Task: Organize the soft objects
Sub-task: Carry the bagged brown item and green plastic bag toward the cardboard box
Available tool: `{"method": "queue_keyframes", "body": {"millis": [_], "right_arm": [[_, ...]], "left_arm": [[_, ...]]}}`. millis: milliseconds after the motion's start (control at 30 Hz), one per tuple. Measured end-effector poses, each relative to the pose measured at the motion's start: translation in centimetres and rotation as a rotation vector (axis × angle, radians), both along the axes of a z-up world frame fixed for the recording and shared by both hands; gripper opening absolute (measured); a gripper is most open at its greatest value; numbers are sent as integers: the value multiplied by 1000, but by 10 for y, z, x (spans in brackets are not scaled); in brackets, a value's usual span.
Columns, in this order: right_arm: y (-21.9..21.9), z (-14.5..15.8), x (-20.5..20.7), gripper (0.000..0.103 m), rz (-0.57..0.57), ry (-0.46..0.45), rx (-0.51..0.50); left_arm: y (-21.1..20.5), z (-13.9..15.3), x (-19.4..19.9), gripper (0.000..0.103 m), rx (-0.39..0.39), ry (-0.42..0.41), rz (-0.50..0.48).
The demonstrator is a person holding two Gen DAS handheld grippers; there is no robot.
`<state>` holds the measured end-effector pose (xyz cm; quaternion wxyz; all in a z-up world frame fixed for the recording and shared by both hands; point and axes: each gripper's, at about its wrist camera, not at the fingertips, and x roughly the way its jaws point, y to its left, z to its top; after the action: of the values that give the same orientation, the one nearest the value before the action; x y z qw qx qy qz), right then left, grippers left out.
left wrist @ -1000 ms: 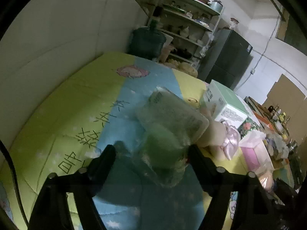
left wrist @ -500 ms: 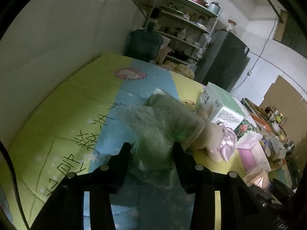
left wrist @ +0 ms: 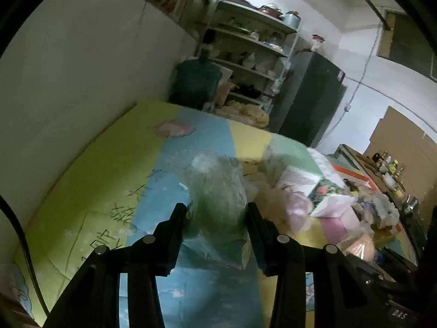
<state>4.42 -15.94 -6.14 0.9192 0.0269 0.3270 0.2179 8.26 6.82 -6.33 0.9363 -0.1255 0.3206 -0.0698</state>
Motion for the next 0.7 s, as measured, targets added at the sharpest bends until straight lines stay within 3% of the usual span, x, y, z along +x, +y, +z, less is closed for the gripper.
{"method": "queue_keyframes", "body": {"millis": [700], "right_arm": [[-63,26,-13,53,-126,-80,58]], "left_arm": [[-81,38,-4,45,29,-78,-175]]}}
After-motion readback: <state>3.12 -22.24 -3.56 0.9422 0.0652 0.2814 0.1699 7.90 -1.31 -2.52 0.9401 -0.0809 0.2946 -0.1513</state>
